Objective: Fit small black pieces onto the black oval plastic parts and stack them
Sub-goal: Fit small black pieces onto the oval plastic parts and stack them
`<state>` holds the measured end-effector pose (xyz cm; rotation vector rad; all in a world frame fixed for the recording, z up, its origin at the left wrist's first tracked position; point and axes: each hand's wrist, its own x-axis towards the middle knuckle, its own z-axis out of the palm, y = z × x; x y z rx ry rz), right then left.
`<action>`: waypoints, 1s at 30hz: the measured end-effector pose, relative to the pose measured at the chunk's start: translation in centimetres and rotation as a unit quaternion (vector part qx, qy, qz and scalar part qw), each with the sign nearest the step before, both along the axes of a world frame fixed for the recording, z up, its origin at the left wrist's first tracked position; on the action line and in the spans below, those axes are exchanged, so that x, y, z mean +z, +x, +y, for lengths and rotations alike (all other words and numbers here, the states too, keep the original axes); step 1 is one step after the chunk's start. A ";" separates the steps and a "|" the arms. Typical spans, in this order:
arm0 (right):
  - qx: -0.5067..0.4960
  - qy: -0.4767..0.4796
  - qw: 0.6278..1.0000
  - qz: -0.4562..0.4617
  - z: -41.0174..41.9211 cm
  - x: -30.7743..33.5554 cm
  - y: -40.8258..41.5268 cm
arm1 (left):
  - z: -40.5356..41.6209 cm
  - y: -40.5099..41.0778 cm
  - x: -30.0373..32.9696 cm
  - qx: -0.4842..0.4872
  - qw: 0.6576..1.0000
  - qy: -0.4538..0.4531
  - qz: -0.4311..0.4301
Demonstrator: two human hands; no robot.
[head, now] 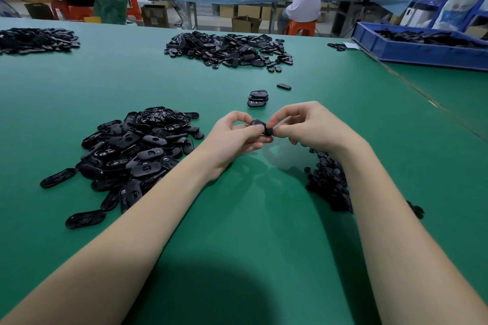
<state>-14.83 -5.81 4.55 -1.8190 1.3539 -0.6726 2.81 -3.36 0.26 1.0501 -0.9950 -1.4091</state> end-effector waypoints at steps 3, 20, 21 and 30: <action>-0.011 -0.010 1.000 -0.002 -0.1 -0.2 0.1 | -0.1 0.1 0.1 -0.019 1.000 0.002 0.011; -0.045 -0.059 0.997 0.009 -0.4 -0.8 0.0 | -0.2 0.6 -0.8 -0.039 0.998 -0.042 -0.031; -0.050 -0.066 0.996 0.012 -0.5 -0.9 0.1 | -0.3 0.6 -0.8 -0.038 0.998 -0.043 -0.028; -0.060 -0.112 0.989 0.074 -0.3 -0.9 0.7 | -0.2 0.7 -0.7 -0.024 0.995 -0.052 -0.077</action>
